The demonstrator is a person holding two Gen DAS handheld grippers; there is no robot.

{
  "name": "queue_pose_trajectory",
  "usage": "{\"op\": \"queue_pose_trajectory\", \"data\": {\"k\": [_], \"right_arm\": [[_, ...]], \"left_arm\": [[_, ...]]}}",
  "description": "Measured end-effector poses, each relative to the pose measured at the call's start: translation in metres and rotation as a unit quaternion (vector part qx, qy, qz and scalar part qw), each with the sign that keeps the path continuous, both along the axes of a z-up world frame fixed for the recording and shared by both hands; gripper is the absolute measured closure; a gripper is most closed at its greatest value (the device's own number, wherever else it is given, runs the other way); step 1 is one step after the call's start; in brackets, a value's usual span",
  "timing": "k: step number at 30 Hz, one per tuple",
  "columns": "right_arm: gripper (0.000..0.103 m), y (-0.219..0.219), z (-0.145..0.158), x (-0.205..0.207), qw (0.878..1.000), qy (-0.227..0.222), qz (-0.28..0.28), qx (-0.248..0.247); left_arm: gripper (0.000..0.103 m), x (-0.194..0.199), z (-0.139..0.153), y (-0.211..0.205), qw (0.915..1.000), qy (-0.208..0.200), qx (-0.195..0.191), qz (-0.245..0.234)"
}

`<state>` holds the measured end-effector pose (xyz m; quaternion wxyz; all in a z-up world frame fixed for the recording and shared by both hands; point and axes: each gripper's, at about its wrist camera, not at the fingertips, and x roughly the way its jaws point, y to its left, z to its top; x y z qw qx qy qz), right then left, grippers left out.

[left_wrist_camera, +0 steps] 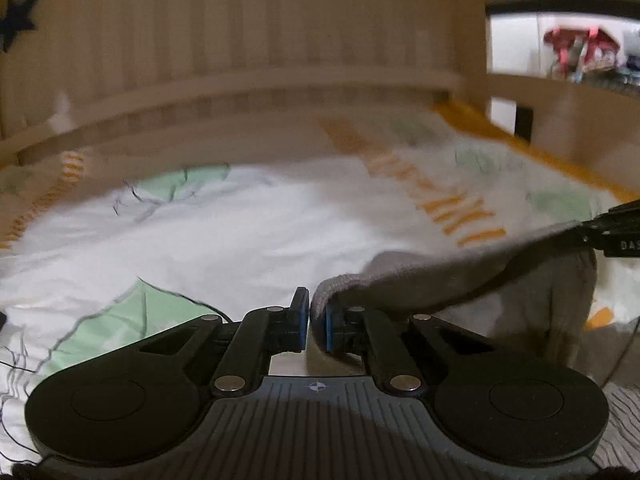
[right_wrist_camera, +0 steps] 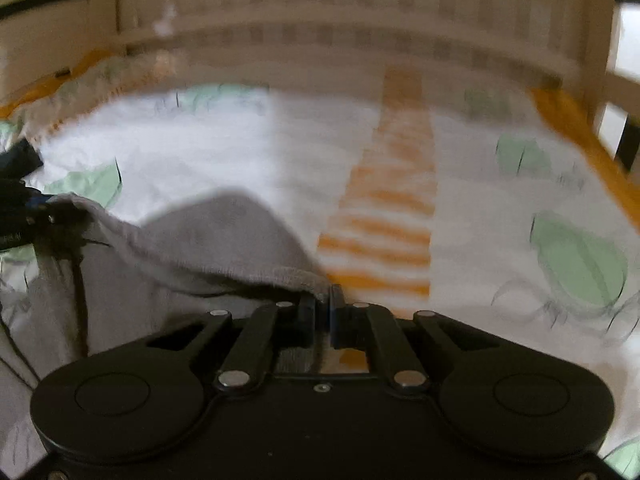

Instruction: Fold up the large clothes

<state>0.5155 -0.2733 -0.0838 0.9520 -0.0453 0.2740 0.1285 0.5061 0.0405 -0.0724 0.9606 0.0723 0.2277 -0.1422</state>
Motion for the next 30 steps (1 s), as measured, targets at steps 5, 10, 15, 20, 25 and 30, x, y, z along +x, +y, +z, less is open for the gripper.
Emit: {"op": "queue_pose_trajectory", "data": {"k": [5, 10, 15, 20, 25, 30], "right_arm": [[0.089, -0.002, -0.013, -0.012, 1.000, 0.006, 0.027, -0.014], [0.080, -0.001, -0.055, -0.016, 0.994, 0.070, 0.047, -0.070], [0.053, -0.019, -0.044, -0.023, 0.996, 0.080, 0.030, -0.035], [0.044, -0.037, -0.022, -0.040, 0.996, 0.080, 0.038, -0.012], [0.044, -0.040, 0.000, -0.038, 0.996, 0.059, 0.038, 0.052], [0.061, -0.017, -0.002, -0.011, 0.995, 0.064, 0.027, 0.077]], "left_arm": [[0.091, -0.011, -0.033, 0.003, 0.9951, 0.056, 0.071, -0.040], [0.079, -0.008, -0.055, 0.008, 0.9874, 0.116, 0.097, -0.046], [0.068, -0.007, -0.024, 0.019, 0.9873, 0.125, 0.079, -0.059], [0.057, -0.020, 0.006, 0.033, 0.9893, 0.118, 0.032, -0.081], [0.046, -0.003, 0.023, 0.025, 0.9922, 0.100, -0.046, -0.058], [0.046, 0.023, 0.001, 0.007, 0.9899, 0.127, -0.060, -0.017]]}}
